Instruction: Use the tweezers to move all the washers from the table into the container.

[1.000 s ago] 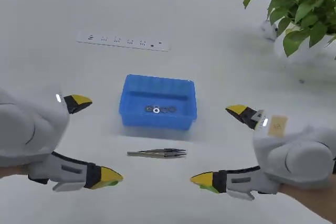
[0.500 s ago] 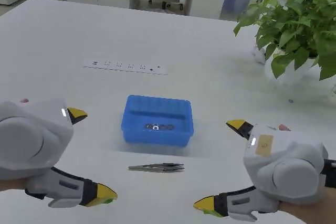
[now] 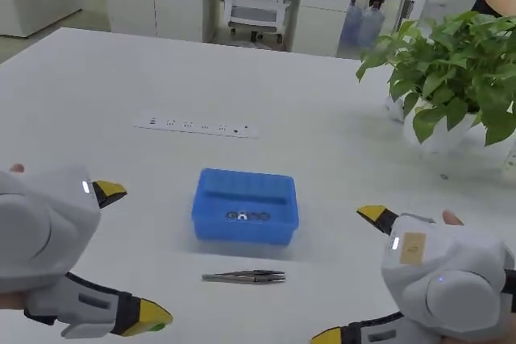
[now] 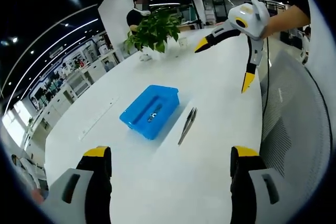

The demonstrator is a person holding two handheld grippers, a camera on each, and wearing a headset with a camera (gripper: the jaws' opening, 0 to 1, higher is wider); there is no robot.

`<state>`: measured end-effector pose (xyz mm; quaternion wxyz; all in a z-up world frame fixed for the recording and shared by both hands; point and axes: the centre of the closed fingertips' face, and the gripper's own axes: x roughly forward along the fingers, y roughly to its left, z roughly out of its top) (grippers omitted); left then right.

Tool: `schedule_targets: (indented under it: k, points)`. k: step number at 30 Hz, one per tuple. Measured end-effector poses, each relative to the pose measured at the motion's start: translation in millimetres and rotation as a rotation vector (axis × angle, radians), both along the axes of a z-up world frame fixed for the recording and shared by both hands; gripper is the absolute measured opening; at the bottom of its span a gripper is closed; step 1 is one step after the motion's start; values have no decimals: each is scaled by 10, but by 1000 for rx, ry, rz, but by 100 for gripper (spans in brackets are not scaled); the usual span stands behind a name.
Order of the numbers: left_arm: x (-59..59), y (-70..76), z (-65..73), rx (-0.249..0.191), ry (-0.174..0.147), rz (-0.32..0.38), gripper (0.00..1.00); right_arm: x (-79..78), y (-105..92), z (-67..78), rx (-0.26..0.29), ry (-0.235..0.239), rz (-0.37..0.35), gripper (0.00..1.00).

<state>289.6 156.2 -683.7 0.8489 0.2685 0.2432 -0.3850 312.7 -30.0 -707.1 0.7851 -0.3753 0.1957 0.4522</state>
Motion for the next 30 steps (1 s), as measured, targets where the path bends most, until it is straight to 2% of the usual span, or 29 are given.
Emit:
schedule_targets:
  k: [4,9,22,30]
  points:
    - [-18,-11,9,2,2,-5,100,-8,3,37,12,1,-4,100]
    - [-70,-41,2,11,7,-14,100,-57,-10,13,6,11,-2,100]
    - [-114,-9,45,8,-13,-7,100,-75,-17,20,-1,12,-10,100]
    - [-163,-15,14,7,1,-15,100,-105,13,19,-3,15,-6,100]
